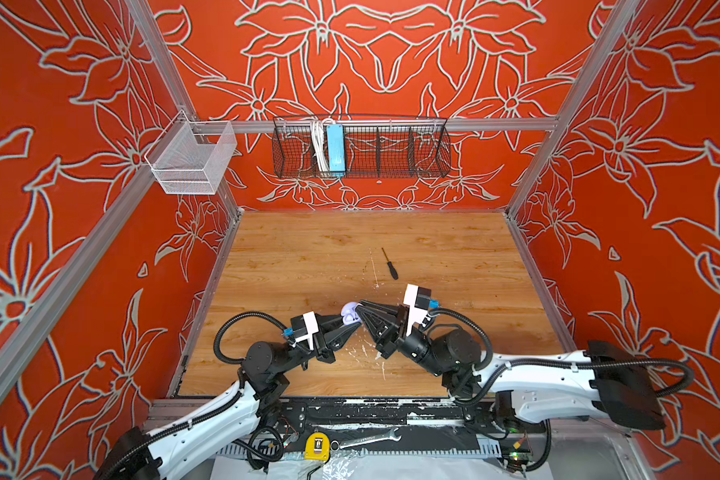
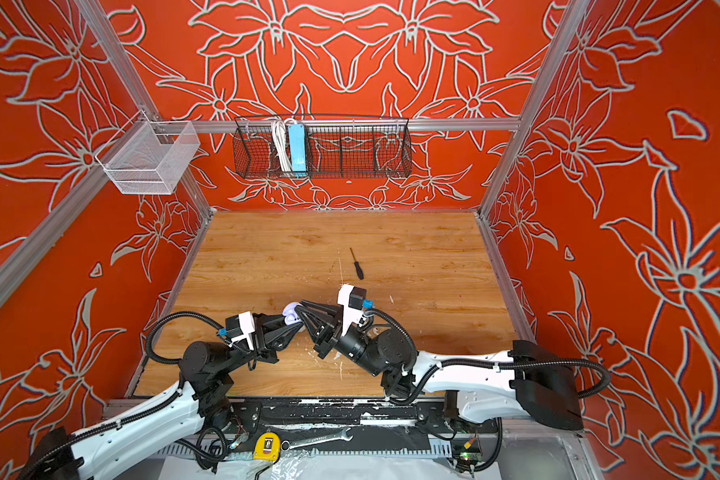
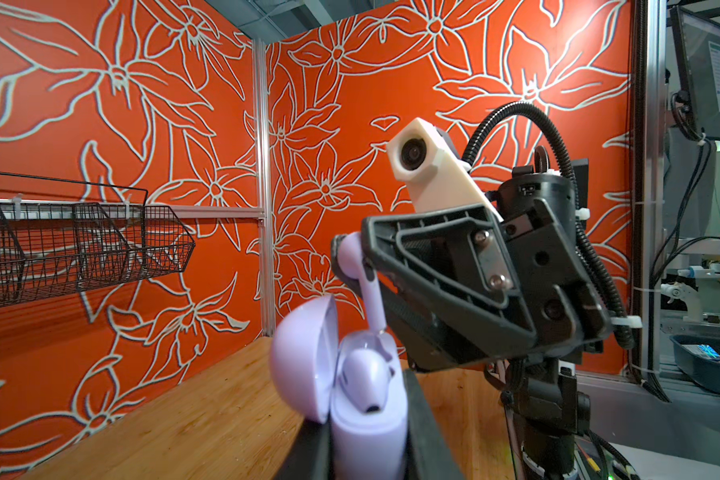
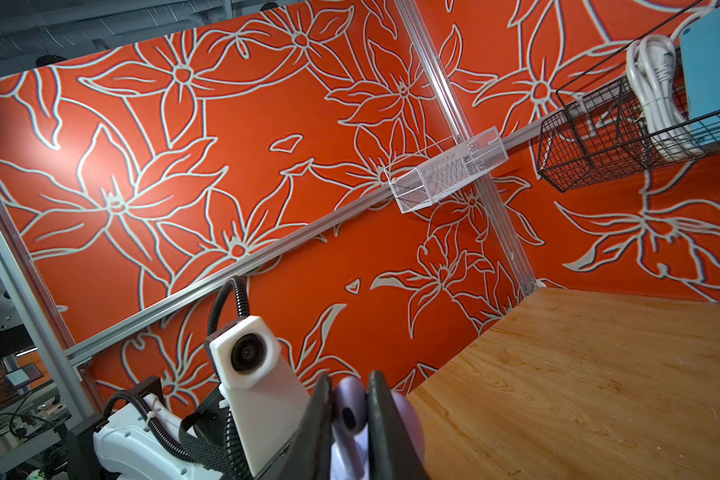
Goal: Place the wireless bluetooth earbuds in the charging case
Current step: 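Bring the held earbud over the open case slot beside the seated earbud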
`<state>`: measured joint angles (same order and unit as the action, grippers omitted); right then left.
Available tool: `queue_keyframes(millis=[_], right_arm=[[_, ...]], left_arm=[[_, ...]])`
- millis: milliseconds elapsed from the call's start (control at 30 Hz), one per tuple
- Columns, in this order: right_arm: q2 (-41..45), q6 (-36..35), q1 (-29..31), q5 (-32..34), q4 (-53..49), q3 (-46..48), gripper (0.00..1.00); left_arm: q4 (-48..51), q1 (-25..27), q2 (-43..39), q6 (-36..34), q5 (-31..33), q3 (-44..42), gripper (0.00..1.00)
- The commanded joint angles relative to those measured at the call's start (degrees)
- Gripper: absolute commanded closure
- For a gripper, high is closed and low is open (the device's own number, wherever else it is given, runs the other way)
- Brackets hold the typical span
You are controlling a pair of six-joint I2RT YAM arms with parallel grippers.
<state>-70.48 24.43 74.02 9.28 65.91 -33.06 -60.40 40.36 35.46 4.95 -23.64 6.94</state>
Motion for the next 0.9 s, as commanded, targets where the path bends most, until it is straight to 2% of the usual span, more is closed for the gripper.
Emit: queue_keyframes(millis=[0, 367, 867], right_arm=[[-0.5, 0.2, 0.6, 1.5, 2.7, -1.1, 0.87], [0.3, -0.2, 0.6, 3.5, 2.5, 0.6, 0.87], [-3.3, 2.8, 1.0, 1.2, 4.5, 0.0, 0.87]], left_arm=[[-0.6, 0.4, -1.2, -0.6, 0.3, -0.1, 1.00], [0.2, 0.5, -2.9, -0.9, 0.7, -0.2, 1.00], [1.5, 0.6, -4.1, -1.3, 2.6, -0.5, 1.00]])
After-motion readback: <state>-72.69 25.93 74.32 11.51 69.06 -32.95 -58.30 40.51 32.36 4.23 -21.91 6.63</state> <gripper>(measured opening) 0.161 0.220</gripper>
